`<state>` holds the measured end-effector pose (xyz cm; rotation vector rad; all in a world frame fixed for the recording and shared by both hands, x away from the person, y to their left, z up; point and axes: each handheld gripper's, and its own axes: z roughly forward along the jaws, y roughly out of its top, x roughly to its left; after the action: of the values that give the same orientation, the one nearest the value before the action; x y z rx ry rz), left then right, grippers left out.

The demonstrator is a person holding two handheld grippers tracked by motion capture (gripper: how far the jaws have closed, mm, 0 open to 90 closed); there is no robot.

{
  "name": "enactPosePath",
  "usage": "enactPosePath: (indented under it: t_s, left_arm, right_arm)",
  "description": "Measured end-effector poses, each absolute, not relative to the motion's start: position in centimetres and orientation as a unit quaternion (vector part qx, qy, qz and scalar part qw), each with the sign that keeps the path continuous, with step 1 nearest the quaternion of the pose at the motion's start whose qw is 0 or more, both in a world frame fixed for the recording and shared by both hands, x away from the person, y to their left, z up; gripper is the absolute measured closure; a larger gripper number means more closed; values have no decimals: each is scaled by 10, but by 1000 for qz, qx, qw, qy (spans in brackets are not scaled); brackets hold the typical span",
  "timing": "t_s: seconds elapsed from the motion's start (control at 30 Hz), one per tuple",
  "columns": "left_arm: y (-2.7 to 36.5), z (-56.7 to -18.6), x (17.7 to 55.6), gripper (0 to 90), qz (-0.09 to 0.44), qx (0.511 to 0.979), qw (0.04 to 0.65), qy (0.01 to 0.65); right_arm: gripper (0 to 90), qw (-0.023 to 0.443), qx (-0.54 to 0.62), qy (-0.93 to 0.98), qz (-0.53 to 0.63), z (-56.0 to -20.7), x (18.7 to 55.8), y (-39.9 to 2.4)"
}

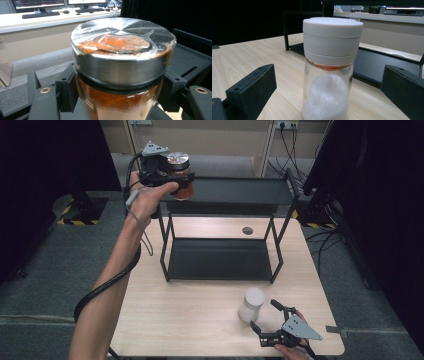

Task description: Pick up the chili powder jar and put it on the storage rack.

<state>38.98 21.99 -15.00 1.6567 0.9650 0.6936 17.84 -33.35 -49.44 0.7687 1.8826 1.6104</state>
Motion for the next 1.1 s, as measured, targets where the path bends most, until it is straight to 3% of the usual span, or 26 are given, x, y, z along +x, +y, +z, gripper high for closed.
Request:
enactPosePath:
  t_s: [1.1]
  left_arm:
    - [197, -170, 417, 306, 313, 683, 511, 418]
  right_arm:
    - [2, 264, 280, 700, 602, -495, 179, -335]
